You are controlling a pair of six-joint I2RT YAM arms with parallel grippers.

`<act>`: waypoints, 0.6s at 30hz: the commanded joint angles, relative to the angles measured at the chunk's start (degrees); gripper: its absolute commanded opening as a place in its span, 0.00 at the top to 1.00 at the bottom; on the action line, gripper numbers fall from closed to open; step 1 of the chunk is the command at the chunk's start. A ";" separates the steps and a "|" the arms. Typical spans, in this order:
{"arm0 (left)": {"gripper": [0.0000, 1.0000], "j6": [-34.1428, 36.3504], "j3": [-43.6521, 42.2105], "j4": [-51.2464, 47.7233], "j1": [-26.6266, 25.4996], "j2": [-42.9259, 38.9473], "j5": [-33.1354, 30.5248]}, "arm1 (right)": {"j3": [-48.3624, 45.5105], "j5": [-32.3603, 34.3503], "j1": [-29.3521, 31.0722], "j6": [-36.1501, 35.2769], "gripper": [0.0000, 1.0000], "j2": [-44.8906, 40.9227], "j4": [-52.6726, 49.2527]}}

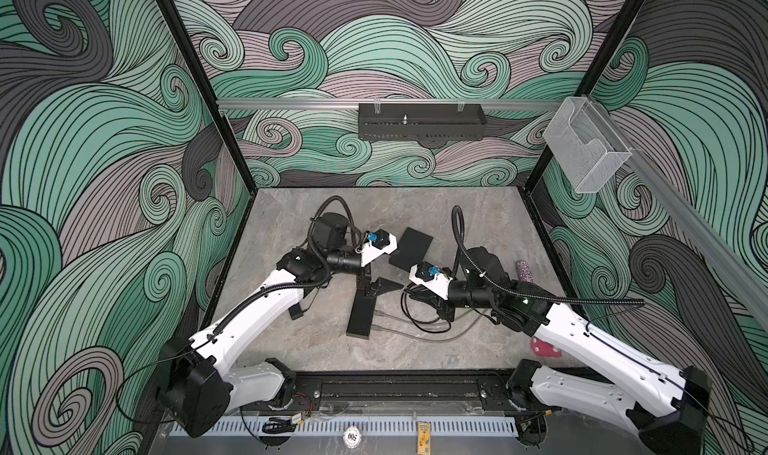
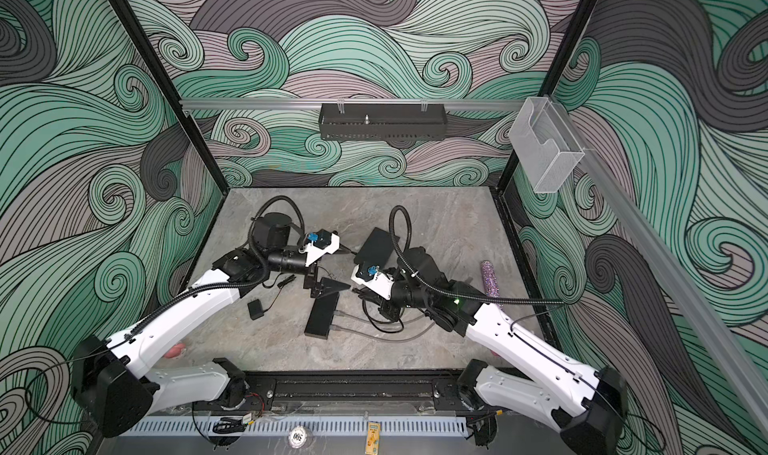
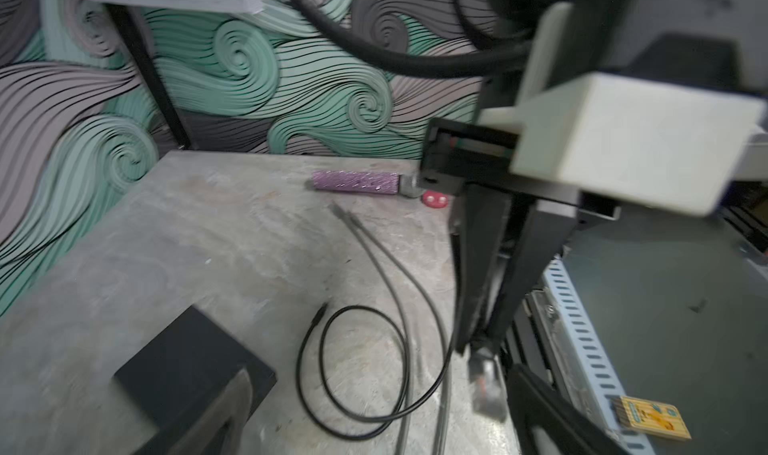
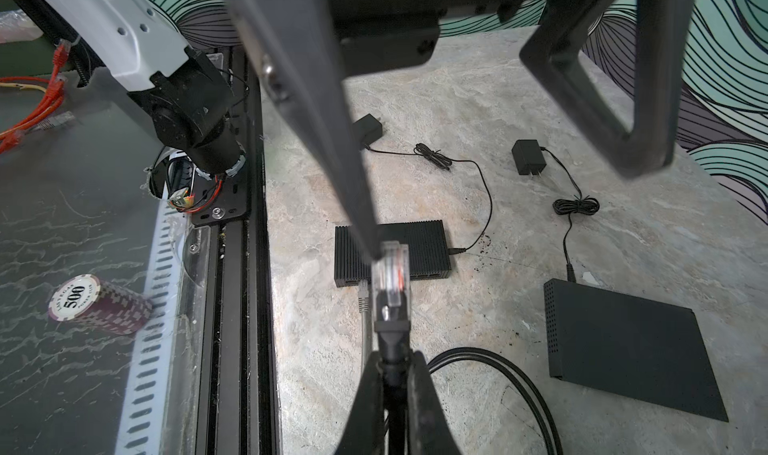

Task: Insert the plug into the switch port
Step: 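Open and withdraw the left gripper while the right keeps holding the plug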

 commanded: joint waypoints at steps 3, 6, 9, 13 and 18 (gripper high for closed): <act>0.01 -17.73 2.13 7.62 2.42 -0.72 -11.16 | 2.91 1.90 -5.01 -0.92 1.00 -0.86 -4.80; 0.01 -17.90 3.28 5.94 2.62 0.27 -11.77 | 8.08 4.62 -11.86 -1.73 1.00 1.11 -9.80; 0.01 -19.75 2.80 6.60 3.10 1.14 -15.31 | 15.97 18.44 -16.11 -6.49 1.00 4.54 -14.68; 0.01 -27.89 3.82 6.90 5.92 4.31 -18.96 | 19.43 26.41 -16.91 -18.50 1.00 7.66 -12.02; 0.08 -31.77 6.20 5.67 7.98 9.56 -16.76 | 18.12 18.42 -17.93 -19.10 1.00 16.27 -8.53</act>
